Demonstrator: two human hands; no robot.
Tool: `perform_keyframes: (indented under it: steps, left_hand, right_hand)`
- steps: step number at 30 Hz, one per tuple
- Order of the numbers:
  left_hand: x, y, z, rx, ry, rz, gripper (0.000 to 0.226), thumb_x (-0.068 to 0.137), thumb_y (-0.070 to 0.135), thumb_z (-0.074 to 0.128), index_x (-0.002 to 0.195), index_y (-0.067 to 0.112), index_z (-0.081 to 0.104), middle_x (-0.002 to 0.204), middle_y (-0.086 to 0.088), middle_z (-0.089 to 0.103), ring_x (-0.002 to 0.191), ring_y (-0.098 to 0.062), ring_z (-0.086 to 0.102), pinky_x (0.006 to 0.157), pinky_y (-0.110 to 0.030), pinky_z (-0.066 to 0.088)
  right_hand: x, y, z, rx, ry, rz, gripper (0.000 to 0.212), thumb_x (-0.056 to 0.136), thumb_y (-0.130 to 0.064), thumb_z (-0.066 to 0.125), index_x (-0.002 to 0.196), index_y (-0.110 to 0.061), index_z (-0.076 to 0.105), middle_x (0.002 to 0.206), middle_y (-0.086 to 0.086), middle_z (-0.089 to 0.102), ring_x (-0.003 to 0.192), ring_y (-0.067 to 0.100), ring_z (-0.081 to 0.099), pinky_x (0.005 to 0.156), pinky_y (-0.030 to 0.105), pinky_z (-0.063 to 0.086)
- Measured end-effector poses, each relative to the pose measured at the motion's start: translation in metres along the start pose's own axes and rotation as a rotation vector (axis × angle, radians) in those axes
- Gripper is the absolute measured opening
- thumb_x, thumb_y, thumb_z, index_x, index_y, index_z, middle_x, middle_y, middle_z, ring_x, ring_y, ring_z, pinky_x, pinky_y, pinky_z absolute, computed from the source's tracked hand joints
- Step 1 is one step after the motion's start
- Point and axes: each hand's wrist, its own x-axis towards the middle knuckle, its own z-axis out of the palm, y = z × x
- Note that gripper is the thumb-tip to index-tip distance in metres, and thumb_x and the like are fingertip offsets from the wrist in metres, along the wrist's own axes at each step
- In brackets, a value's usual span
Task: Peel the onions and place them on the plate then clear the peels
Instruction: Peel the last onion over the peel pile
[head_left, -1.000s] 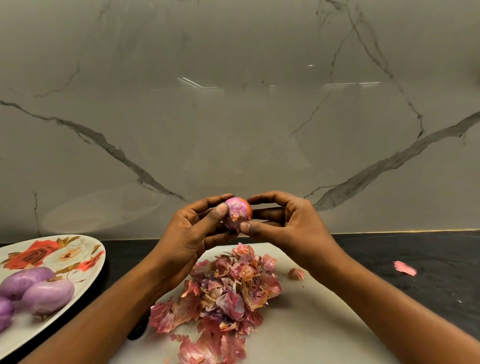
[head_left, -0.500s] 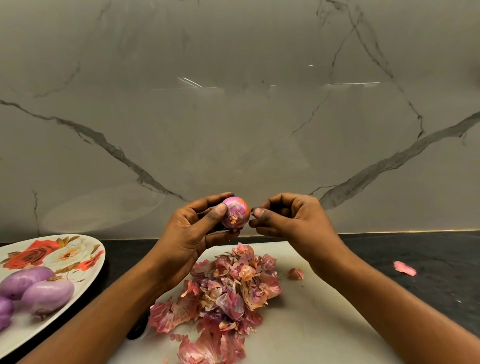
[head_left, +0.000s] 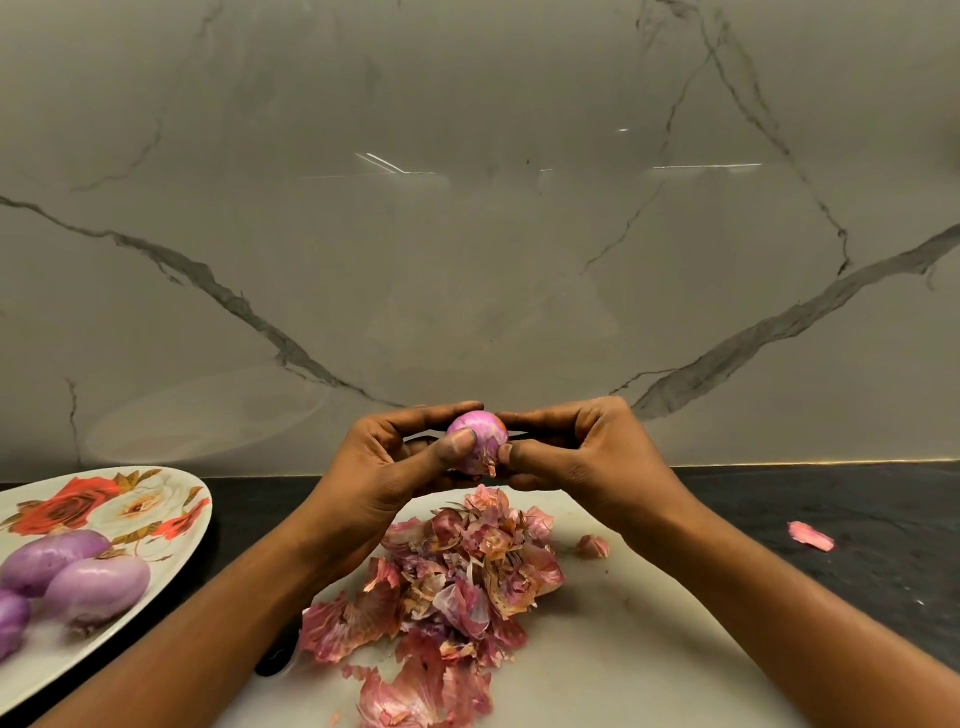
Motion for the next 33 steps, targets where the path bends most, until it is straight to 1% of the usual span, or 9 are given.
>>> perform_keyframes:
  steps: [4,7,9,14,18,24,26,29,33]
  left_hand:
    - [-0.001,0.001,0.0,-0.018,0.003,0.008,0.04,0.082,0.016,0.074,0.122,0.011,0.076,0.122,-0.013,0.076,0.111,-0.033,0.075,0.087,-0.034,0.064]
    - [-0.001,0.001,0.002,-0.005,0.01,0.009,0.039,0.08,0.018,0.076,0.118,0.013,0.078,0.122,-0.014,0.076,0.11,-0.034,0.075,0.085,-0.034,0.064]
    - [-0.001,0.001,0.002,-0.007,0.01,0.011,0.039,0.079,0.018,0.077,0.117,0.013,0.079,0.122,-0.015,0.075,0.11,-0.034,0.075,0.086,-0.035,0.064]
    - [-0.002,-0.001,0.004,0.017,0.011,0.017,0.042,0.078,0.016,0.079,0.119,0.011,0.077,0.119,-0.015,0.076,0.106,-0.035,0.076,0.085,-0.034,0.064]
    - [-0.002,0.0,0.005,0.021,-0.008,-0.002,0.045,0.079,0.016,0.077,0.124,0.01,0.073,0.116,-0.013,0.078,0.104,-0.034,0.077,0.085,-0.034,0.064]
    - [0.0,-0.002,0.002,-0.104,-0.002,-0.03,0.041,0.083,0.013,0.073,0.123,0.009,0.074,0.126,-0.015,0.075,0.11,-0.038,0.075,0.087,-0.039,0.065]
    - [0.002,-0.003,-0.001,-0.146,-0.008,-0.043,0.041,0.086,0.011,0.07,0.127,0.007,0.072,0.129,-0.017,0.072,0.113,-0.039,0.073,0.09,-0.042,0.064]
    - [0.004,-0.004,-0.003,-0.192,-0.003,-0.057,0.043,0.089,0.011,0.066,0.132,0.007,0.069,0.131,-0.017,0.072,0.117,-0.039,0.071,0.091,-0.041,0.064]
    - [0.006,-0.004,-0.005,-0.224,-0.004,-0.062,0.043,0.093,0.011,0.063,0.135,0.006,0.067,0.132,-0.018,0.071,0.119,-0.039,0.07,0.092,-0.039,0.064]
  right_hand:
    - [-0.001,-0.001,0.001,-0.003,0.002,-0.012,0.029,0.088,-0.001,0.08,0.112,-0.017,0.078,0.096,0.004,0.083,0.087,0.021,0.081,0.076,0.027,0.064]
    - [-0.002,0.002,0.003,-0.132,0.034,-0.084,0.031,0.084,-0.008,0.085,0.111,-0.023,0.079,0.094,-0.002,0.083,0.086,0.015,0.081,0.076,0.028,0.065]
    - [-0.003,0.004,0.004,-0.205,0.058,-0.131,0.033,0.084,-0.01,0.086,0.114,-0.02,0.079,0.096,-0.004,0.083,0.087,0.012,0.08,0.079,0.028,0.065]
    - [-0.006,0.005,0.008,-0.374,0.111,-0.239,0.034,0.085,-0.017,0.084,0.119,-0.017,0.079,0.101,-0.011,0.08,0.089,0.002,0.078,0.08,0.021,0.064]
    - [-0.003,0.009,0.005,-0.496,0.203,-0.272,0.025,0.091,-0.01,0.078,0.115,-0.017,0.081,0.096,-0.013,0.078,0.086,0.001,0.076,0.077,0.021,0.064]
    - [0.004,0.012,0.002,-0.281,0.213,-0.152,0.021,0.095,-0.006,0.072,0.112,-0.014,0.082,0.095,-0.002,0.082,0.084,0.011,0.08,0.076,0.029,0.066]
    - [0.005,0.011,0.001,-0.171,0.222,-0.103,0.02,0.096,-0.002,0.069,0.105,-0.015,0.082,0.091,0.002,0.082,0.082,0.015,0.08,0.075,0.029,0.066]
    - [0.006,0.007,-0.004,-0.032,0.239,-0.024,0.023,0.099,0.0,0.066,0.098,-0.017,0.081,0.09,0.004,0.082,0.084,0.017,0.081,0.073,0.026,0.065]
    - [0.006,0.007,-0.001,-0.014,0.131,0.057,0.021,0.1,0.0,0.064,0.108,-0.01,0.081,0.097,0.007,0.082,0.088,0.019,0.081,0.076,0.03,0.066]
